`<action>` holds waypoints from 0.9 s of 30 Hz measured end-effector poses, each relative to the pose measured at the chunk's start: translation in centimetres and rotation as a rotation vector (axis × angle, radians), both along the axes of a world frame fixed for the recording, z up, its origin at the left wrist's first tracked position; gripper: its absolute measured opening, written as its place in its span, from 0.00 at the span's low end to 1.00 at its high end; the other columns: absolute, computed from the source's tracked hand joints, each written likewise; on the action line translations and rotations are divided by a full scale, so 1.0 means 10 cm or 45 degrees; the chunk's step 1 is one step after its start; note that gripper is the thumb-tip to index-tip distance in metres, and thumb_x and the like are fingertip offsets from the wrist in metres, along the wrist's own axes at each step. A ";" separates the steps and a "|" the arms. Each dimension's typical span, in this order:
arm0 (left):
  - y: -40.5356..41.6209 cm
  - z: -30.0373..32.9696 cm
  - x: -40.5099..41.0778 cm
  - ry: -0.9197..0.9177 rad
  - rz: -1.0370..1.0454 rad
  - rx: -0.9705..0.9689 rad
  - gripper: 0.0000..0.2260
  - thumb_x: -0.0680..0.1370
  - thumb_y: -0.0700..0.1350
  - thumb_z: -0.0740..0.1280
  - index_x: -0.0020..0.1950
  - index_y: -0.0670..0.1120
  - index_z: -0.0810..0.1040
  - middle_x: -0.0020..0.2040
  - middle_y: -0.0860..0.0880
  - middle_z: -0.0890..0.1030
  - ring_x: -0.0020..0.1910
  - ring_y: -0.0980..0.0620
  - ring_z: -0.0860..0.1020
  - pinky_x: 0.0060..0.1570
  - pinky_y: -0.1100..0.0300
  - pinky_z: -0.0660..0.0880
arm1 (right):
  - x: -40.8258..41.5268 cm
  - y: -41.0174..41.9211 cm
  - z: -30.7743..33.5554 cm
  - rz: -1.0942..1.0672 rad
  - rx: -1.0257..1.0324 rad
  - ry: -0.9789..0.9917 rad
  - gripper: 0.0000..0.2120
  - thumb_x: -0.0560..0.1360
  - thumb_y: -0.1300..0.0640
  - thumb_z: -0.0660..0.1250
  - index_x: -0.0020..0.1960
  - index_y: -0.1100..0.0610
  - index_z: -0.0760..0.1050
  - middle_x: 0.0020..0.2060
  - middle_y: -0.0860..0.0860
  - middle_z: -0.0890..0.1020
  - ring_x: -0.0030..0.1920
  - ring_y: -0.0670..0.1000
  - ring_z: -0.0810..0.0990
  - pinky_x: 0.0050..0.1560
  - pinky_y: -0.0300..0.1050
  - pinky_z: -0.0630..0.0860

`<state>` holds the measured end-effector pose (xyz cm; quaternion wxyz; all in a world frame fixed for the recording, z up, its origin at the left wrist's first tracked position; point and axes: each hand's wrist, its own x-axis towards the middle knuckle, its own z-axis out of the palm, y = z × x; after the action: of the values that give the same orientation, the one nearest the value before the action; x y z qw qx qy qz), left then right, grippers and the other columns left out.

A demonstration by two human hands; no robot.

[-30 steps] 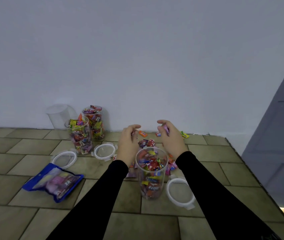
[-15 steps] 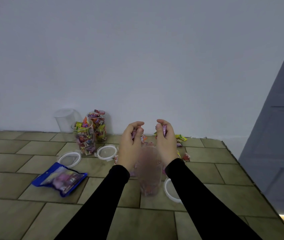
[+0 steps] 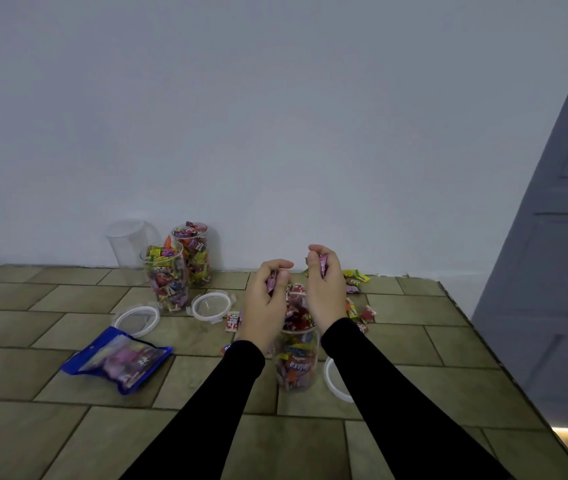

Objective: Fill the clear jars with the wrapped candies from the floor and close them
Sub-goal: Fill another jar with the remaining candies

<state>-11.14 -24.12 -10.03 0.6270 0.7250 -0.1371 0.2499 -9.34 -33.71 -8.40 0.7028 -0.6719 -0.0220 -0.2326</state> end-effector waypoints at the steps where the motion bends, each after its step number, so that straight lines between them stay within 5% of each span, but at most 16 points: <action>1: 0.00 0.00 0.01 0.001 -0.002 -0.002 0.07 0.82 0.40 0.61 0.53 0.49 0.77 0.47 0.52 0.79 0.49 0.55 0.77 0.51 0.66 0.72 | 0.00 0.00 0.00 0.003 -0.001 0.002 0.06 0.82 0.55 0.58 0.56 0.51 0.72 0.50 0.39 0.76 0.53 0.42 0.75 0.47 0.26 0.69; 10: 0.04 -0.07 0.03 0.027 -0.069 -0.078 0.04 0.78 0.45 0.64 0.49 0.50 0.79 0.47 0.53 0.81 0.51 0.50 0.79 0.56 0.52 0.76 | 0.01 0.01 -0.01 -0.041 0.036 0.010 0.06 0.82 0.55 0.58 0.55 0.53 0.73 0.49 0.42 0.77 0.55 0.47 0.75 0.56 0.39 0.71; 19: 0.04 -0.16 0.01 0.088 -0.177 -0.141 0.19 0.80 0.56 0.57 0.56 0.46 0.82 0.55 0.52 0.83 0.59 0.53 0.79 0.60 0.50 0.74 | 0.01 0.01 -0.02 -0.046 0.058 0.024 0.06 0.82 0.54 0.58 0.55 0.52 0.73 0.48 0.42 0.77 0.56 0.48 0.76 0.58 0.45 0.72; 23: 0.02 -0.26 0.01 0.311 -0.128 -0.363 0.24 0.81 0.61 0.54 0.58 0.46 0.80 0.56 0.49 0.83 0.59 0.46 0.79 0.57 0.54 0.76 | 0.01 0.00 -0.02 -0.005 0.104 0.023 0.04 0.80 0.55 0.61 0.52 0.49 0.74 0.48 0.45 0.77 0.54 0.48 0.76 0.55 0.42 0.72; 27: -0.04 -0.29 -0.06 0.713 -0.321 -0.647 0.33 0.82 0.61 0.46 0.56 0.37 0.80 0.49 0.40 0.84 0.50 0.44 0.83 0.43 0.60 0.80 | -0.03 0.01 -0.01 0.080 0.123 0.030 0.04 0.78 0.56 0.65 0.48 0.47 0.75 0.47 0.48 0.79 0.51 0.49 0.78 0.53 0.42 0.73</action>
<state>-11.69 -24.56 -12.89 0.8252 0.5645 0.0173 -0.0104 -9.61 -33.57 -8.46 0.7417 -0.6388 -0.0235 -0.2031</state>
